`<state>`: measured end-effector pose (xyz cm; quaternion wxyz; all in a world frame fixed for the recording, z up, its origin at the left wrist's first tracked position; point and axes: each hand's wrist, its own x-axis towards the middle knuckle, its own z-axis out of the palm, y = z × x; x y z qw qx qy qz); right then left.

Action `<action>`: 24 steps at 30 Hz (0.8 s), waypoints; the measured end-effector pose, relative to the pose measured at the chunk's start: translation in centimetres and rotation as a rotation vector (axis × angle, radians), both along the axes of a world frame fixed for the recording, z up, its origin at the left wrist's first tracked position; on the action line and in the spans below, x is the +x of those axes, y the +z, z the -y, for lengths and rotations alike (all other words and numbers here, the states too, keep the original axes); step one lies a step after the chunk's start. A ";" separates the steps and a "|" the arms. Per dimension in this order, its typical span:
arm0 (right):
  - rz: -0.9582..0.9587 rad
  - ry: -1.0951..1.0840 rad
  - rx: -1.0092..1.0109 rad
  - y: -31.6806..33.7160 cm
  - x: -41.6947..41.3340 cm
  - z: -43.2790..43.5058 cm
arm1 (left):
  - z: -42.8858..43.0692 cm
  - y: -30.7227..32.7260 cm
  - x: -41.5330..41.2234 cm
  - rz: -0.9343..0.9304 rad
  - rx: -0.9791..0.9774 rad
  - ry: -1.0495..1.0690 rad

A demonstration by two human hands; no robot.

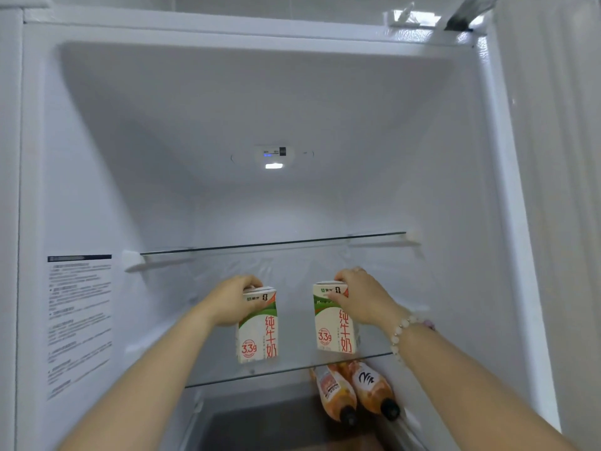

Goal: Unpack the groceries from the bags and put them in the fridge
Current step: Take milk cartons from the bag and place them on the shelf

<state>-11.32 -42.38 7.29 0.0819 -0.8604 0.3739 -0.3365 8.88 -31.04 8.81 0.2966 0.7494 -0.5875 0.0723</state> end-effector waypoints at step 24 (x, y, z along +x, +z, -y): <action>-1.097 -0.436 -1.028 -3.3 4.1 -1.6 | -2.5 -3.5 -1.6 0.859 0.060 0.211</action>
